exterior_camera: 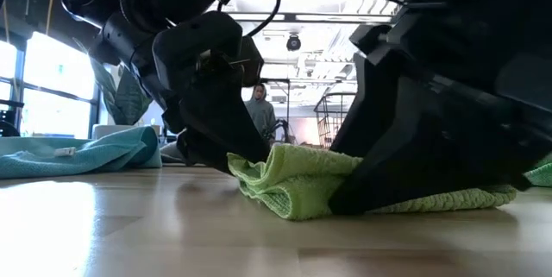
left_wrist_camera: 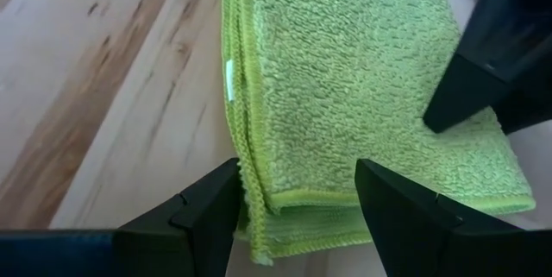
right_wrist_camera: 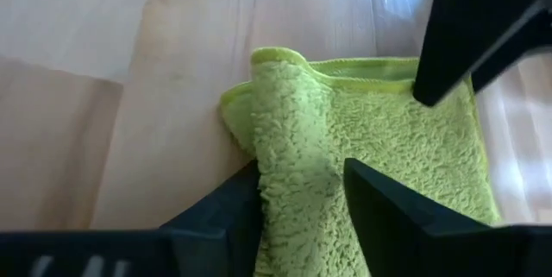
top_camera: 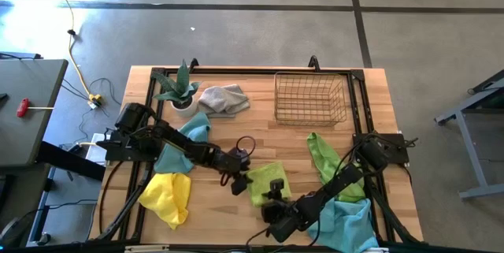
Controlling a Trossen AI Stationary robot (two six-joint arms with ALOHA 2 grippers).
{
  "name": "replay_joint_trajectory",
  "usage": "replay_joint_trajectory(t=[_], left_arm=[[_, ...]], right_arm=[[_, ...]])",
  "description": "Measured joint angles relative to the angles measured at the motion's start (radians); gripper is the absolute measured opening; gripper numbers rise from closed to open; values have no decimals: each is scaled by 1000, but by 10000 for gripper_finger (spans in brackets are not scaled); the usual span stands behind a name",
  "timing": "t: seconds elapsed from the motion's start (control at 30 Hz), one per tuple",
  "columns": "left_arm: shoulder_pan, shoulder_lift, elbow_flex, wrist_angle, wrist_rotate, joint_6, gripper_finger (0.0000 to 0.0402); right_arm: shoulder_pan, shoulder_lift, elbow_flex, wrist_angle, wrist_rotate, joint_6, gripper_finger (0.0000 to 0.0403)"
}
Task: Fold microfiber towels
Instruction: Put the folded light green microfiber towel into the wire basket
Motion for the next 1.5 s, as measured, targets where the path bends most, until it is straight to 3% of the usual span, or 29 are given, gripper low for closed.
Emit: replay_joint_trajectory(t=[0.27,0.43,0.57,0.67,0.97,1.23,1.5], left_arm=[[-4,0,0,2,73,0,218],[-8,-35,-3,-12,238,-2,218],[-14,-101,-2,-11,343,-2,218],[-34,-150,-2,-31,350,-2,218],[-85,-252,-2,-80,342,15,218],[-51,-313,-1,-91,341,70,218],[58,-349,-1,-88,341,154,218]], right_arm=[[-7,0,-1,0,-55,52,11],[-18,-23,-2,-24,-102,145,9],[-49,-82,-9,-100,-196,179,5],[-87,-147,-13,-160,-263,207,2],[-244,-443,-6,-399,-328,212,1],[-453,-744,-6,-685,-242,139,0],[-717,-924,-5,-755,-59,-157,0]])
